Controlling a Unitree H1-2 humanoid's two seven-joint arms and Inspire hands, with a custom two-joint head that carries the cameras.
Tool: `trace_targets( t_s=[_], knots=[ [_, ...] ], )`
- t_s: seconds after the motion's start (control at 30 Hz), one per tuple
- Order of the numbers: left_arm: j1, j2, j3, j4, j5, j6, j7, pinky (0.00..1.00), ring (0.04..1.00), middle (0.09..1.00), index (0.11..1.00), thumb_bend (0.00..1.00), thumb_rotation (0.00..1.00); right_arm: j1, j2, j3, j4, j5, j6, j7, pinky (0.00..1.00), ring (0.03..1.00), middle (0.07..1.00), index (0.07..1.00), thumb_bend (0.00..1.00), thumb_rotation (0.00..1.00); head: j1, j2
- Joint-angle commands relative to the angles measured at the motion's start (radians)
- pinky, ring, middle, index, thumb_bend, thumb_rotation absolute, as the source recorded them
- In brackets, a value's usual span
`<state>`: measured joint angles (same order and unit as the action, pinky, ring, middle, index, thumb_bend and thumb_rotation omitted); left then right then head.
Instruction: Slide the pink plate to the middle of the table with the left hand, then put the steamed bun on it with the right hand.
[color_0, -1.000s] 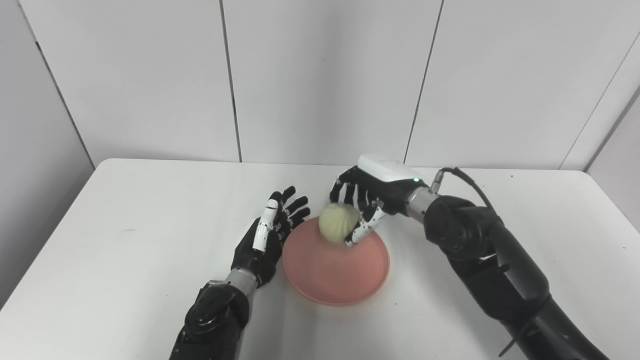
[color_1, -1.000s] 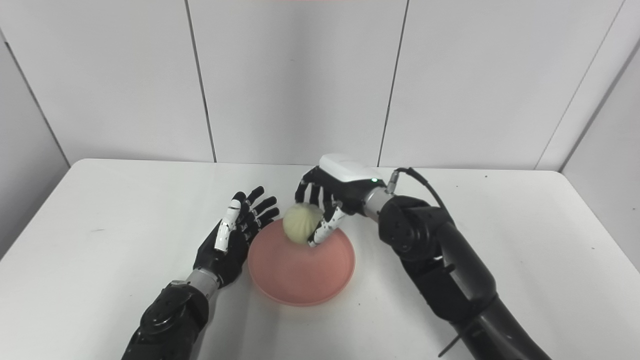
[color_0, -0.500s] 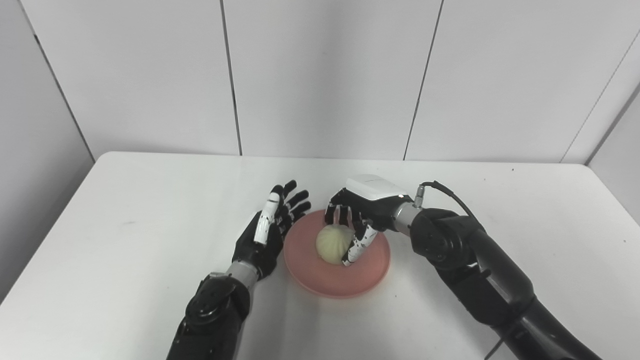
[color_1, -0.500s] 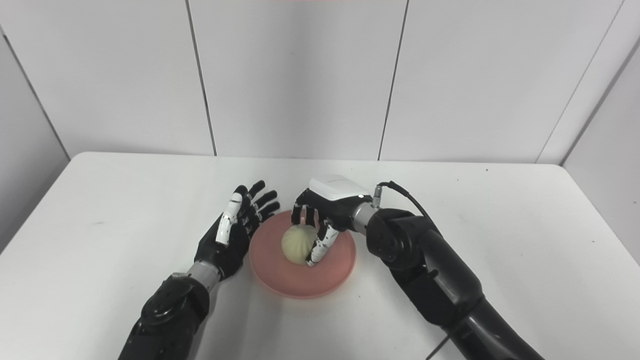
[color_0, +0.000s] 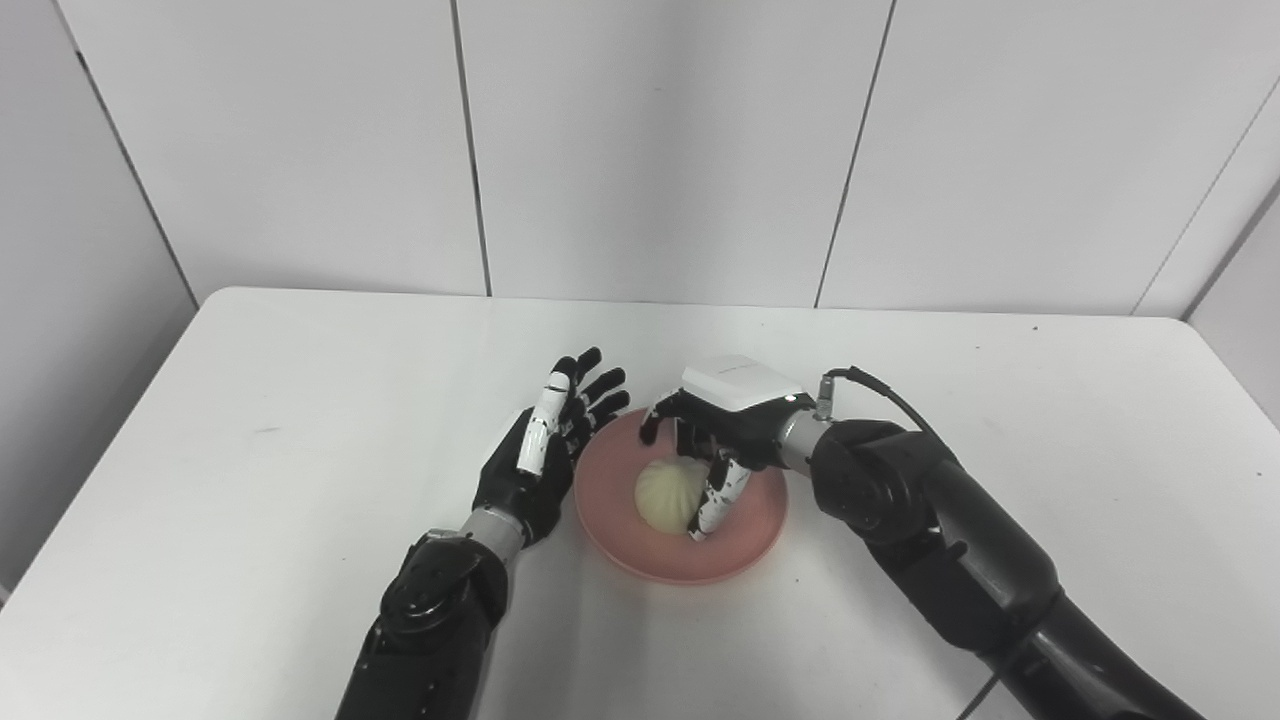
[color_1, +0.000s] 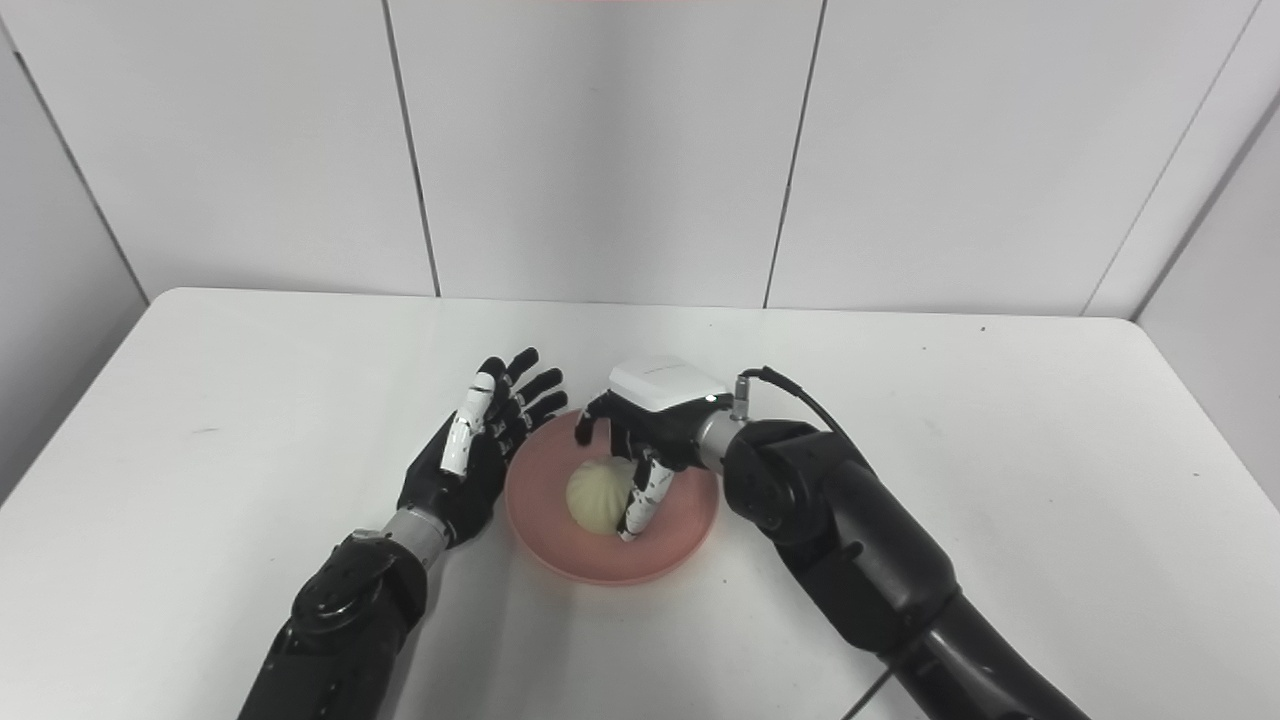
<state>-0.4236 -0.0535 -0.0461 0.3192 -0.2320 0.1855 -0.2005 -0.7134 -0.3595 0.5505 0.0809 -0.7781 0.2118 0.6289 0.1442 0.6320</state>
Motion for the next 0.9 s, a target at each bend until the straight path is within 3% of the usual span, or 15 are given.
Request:
trace_targets(
  t_s=[0.0,0.07,0.1,0.3,0.37,0.53,0.77,0.87],
  knots=[
    [0.031,-0.007,-0.007,0.039,0.016,0.084,0.018,0.96,0.924,0.930,0.959,0.53,1.00,-0.040,-0.003,-0.006,-0.044,-0.017,0.030,0.038,0.66,0.747,0.832,0.874,0.74,0.27,0.002,0.000],
    [0.031,-0.007,-0.008,0.036,0.018,0.085,0.019,0.95,0.923,0.929,0.955,0.52,1.00,-0.044,-0.002,-0.012,-0.063,-0.026,0.049,0.064,0.65,0.756,0.869,0.900,0.77,0.37,0.002,0.001],
    [0.031,-0.007,-0.008,0.035,0.019,0.085,0.019,0.94,0.917,0.924,0.942,0.52,1.00,-0.049,-0.005,-0.012,-0.077,-0.032,0.060,0.083,0.66,0.763,0.888,0.920,0.81,0.47,0.002,0.000],
    [0.032,-0.013,0.002,0.037,0.006,0.077,0.017,0.93,0.918,0.926,0.932,0.51,1.00,-0.072,-0.024,-0.018,-0.185,-0.086,0.123,0.205,0.68,0.731,0.900,0.965,0.90,0.74,-0.001,-0.002],
    [0.032,-0.014,0.003,0.044,0.008,0.066,0.016,0.94,0.914,0.917,0.914,0.51,1.00,-0.080,-0.030,-0.028,-0.219,-0.090,0.133,0.242,0.71,0.762,0.902,0.977,0.93,0.82,-0.002,-0.002],
    [0.033,-0.015,0.006,0.044,0.010,0.065,0.017,0.94,0.907,0.910,0.915,0.52,1.00,-0.099,-0.038,-0.055,-0.294,-0.101,0.162,0.302,0.70,0.770,0.900,0.973,0.94,0.82,-0.008,-0.003],
    [0.033,-0.008,0.006,0.037,0.008,0.079,0.011,0.97,0.930,0.937,0.948,0.50,1.00,-0.102,-0.029,-0.110,-0.347,-0.095,0.199,0.330,0.57,0.744,0.852,0.965,0.93,0.82,-0.017,-0.008],
    [0.038,-0.006,0.007,0.026,0.013,0.080,0.018,0.97,0.931,0.943,0.962,0.49,1.00,-0.098,-0.031,-0.128,-0.364,-0.103,0.212,0.333,0.56,0.746,0.844,0.960,0.91,0.78,-0.027,-0.012]
  ],
)
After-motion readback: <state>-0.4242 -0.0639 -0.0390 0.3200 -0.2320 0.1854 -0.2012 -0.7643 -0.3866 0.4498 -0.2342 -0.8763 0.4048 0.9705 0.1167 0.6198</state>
